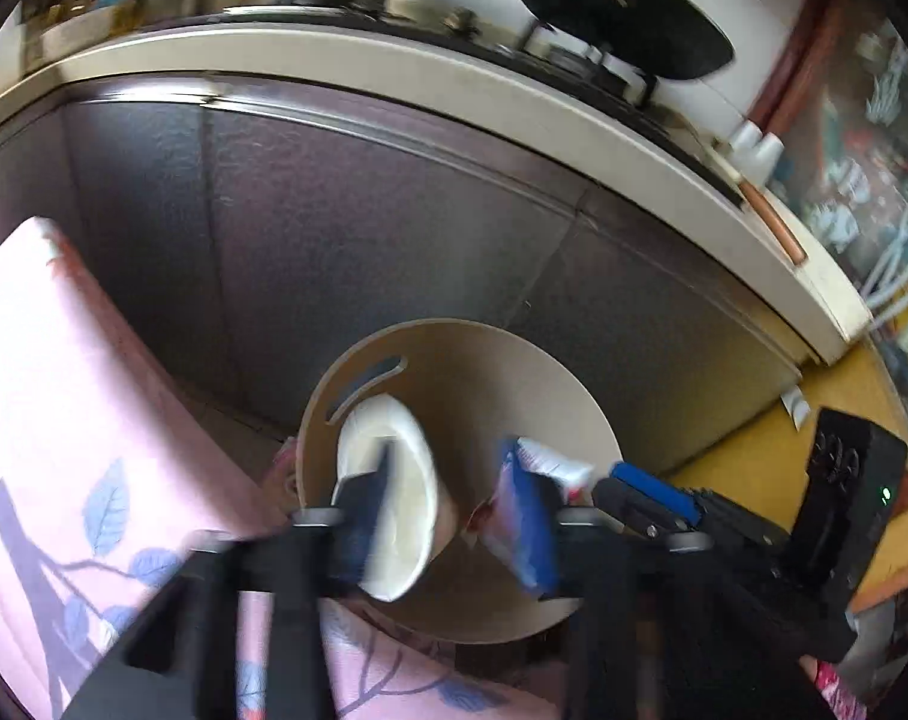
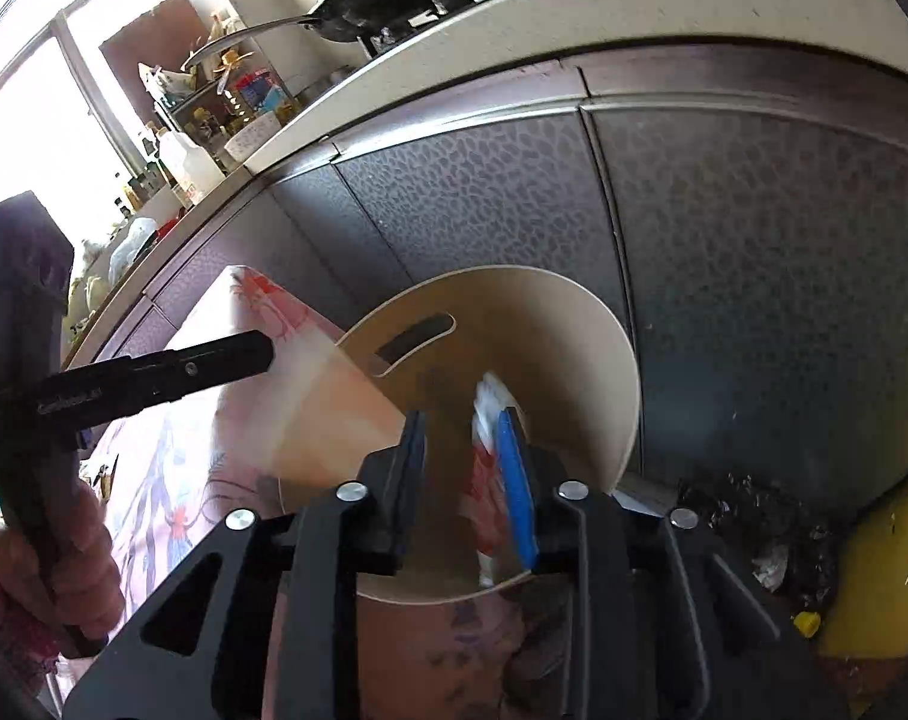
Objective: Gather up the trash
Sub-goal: 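Open both tools over the beige bin to drop the cup and wrapper, then grasp the clear water bottle with the left tool while the right tool grasps the yellow box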
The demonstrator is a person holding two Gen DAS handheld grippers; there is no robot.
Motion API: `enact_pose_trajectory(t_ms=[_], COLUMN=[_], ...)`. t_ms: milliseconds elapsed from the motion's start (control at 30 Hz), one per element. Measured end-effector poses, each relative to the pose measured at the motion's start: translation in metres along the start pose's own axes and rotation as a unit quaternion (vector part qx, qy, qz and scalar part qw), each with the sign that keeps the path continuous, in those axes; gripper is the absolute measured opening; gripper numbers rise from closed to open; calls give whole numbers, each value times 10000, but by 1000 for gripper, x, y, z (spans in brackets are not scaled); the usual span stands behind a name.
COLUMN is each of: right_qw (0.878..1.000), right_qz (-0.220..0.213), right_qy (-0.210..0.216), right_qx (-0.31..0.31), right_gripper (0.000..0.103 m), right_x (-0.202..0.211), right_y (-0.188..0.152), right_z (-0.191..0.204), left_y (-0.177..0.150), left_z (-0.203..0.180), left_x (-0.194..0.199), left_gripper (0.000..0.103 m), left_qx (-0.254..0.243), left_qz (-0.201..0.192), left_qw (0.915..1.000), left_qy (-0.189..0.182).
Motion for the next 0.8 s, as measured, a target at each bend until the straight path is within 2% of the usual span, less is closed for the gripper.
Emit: enact_pose_trajectory(t_ms=[33,67,167,300,467,633,800], right_qw=[10000,9999,9995,9978,9946,9892,9830], right_qz=[-55,-87,-265,-477,-529,-382,-99], right_qy=[-29,-32,77,364,779,1169,1618], right_qx=[35,60,159,295,446,793,867], right_gripper=[32,32,32,32,32,32,32], right_x=[3,7,26,51,71,82,86], right_y=[1,2,4,3,-18,-57,-99], right_z=[3,6,27,66,121,191,248], left_y=[3,7,6,-6,-49,-94,-140], left_z=[2,4,5,-4,-1,26,73], left_x=[4,13,39,92,165,223,288], left_gripper=[78,79,72,72,72,72,73], left_qx=[49,123,171,85,-116,-113,146], left_qz=[-106,-295,-509,-983,-1552,-1770,-2032], left_qw=[9999,9994,9984,9949,9866,9800,9707], left_qy=[69,130,153,210,496,906,1273])
Point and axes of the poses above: each gripper's, at about its wrist camera, not at the fingertips, and x roughly against the way its jaws point, z to its left, y to its top, the point moved 10 cm from there along -x, roughly the way its jaws point, and after that the axes turned 2 degrees about z, right-handed, at the moved point
